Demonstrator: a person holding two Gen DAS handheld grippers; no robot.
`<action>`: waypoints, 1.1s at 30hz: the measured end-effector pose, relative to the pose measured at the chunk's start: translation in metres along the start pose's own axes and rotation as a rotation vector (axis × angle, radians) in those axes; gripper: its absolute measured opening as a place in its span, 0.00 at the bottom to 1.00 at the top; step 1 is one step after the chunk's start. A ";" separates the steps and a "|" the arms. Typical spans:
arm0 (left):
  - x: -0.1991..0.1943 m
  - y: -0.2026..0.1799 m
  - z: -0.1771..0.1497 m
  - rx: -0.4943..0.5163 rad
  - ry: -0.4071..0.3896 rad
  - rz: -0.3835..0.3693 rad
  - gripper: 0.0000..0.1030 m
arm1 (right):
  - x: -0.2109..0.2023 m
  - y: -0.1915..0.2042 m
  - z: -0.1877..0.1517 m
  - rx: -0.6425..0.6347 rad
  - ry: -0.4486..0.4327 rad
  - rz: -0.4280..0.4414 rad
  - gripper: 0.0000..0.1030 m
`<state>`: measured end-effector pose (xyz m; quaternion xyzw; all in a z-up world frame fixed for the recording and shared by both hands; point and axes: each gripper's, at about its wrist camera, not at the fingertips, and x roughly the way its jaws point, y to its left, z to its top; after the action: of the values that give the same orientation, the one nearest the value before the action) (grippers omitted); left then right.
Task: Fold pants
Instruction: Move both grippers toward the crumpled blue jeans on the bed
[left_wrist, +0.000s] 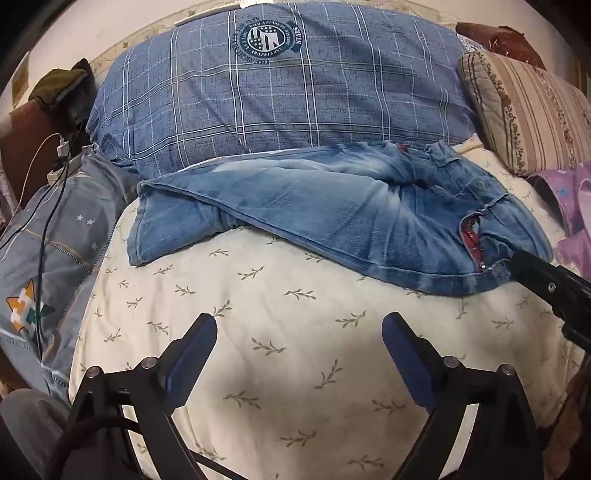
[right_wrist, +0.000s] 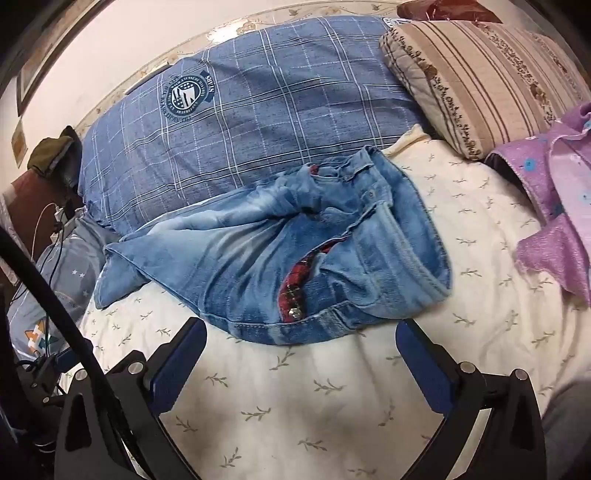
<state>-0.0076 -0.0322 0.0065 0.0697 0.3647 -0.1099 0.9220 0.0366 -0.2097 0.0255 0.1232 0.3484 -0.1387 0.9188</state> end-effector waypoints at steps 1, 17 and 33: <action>-0.002 0.001 -0.001 -0.008 -0.001 0.001 0.89 | -0.004 -0.001 0.001 0.006 -0.002 0.001 0.99; -0.009 0.014 0.000 -0.056 0.042 -0.016 0.87 | -0.020 0.000 0.003 -0.003 0.003 -0.008 0.94; 0.021 0.025 0.060 -0.121 0.112 -0.159 0.87 | -0.003 -0.026 0.038 0.046 0.128 0.037 0.86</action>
<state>0.0527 -0.0240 0.0363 -0.0094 0.4262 -0.1566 0.8909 0.0484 -0.2461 0.0522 0.1592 0.4010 -0.1213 0.8939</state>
